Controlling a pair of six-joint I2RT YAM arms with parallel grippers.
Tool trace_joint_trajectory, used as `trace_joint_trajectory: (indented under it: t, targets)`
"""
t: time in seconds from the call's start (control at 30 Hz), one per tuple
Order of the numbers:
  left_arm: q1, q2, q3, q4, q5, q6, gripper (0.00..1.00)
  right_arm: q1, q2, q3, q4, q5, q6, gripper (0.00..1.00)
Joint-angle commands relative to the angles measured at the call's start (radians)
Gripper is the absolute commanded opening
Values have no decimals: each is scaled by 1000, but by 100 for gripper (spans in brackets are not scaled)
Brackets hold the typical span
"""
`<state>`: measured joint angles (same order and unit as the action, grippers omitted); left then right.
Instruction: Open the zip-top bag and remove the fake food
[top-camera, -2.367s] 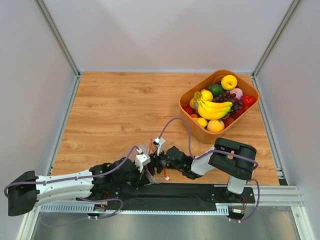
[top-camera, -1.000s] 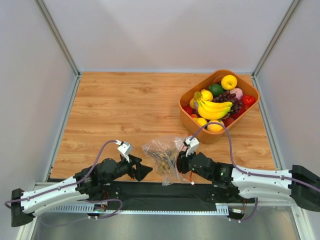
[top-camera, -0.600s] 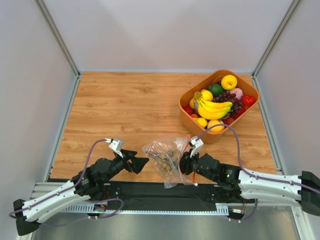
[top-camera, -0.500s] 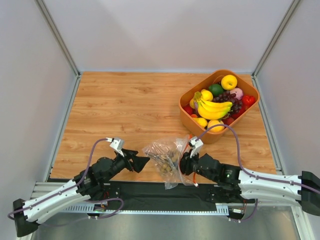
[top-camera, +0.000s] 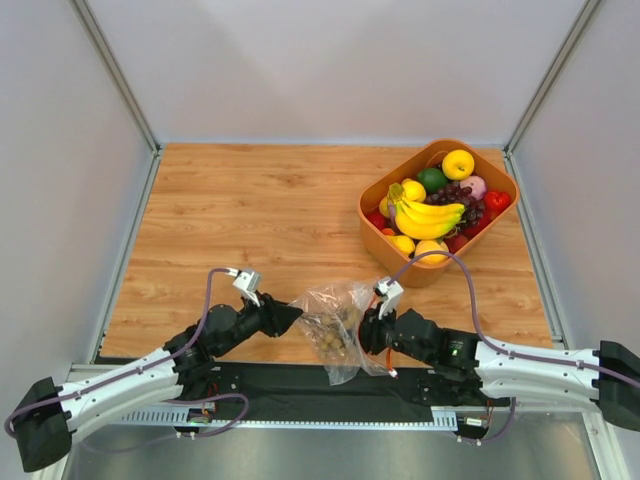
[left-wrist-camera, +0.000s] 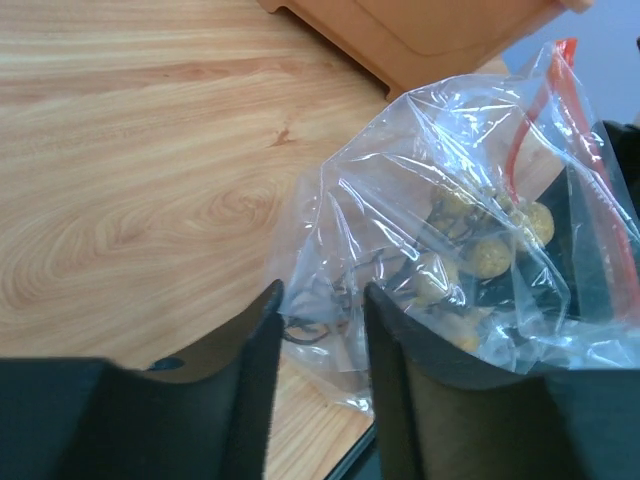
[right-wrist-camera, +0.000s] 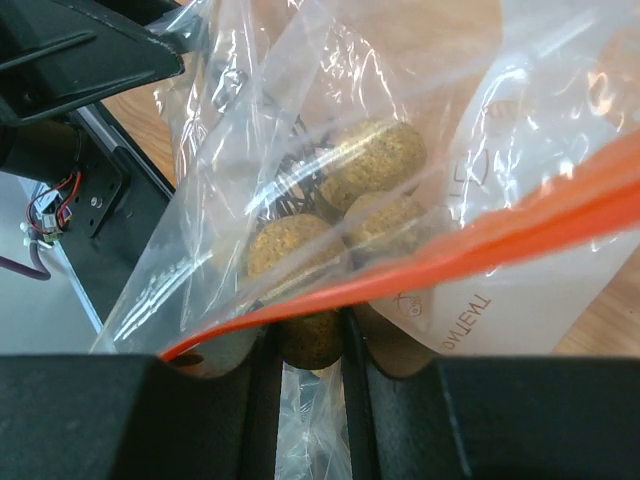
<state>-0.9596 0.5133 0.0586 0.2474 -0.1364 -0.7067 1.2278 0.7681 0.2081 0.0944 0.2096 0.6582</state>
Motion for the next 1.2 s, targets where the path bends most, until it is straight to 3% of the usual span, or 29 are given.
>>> trace_joint_trajectory:
  t: [0.0, 0.13, 0.2, 0.4, 0.7, 1.17]
  targets:
    - [10, 24, 1, 127, 66, -4, 40, 4, -7, -10, 27, 7, 15, 0]
    - [12, 11, -3, 96, 104, 0, 10, 4, -35, -12, -45, 88, 61, 1]
    - [12, -4, -11, 64, 104, 1, 0, 4, -58, -19, -73, 132, 93, 1]
    - [21, -122, -20, -127, 63, 16, 0, 4, -179, -42, -331, 304, 242, 3]
    - [25, -131, -42, -160, 63, 15, 0, 2, -355, -39, -584, 395, 339, 4]
    - [56, -10, 32, -283, -9, 9, 0, 2, -575, 80, -775, 389, 271, 0]
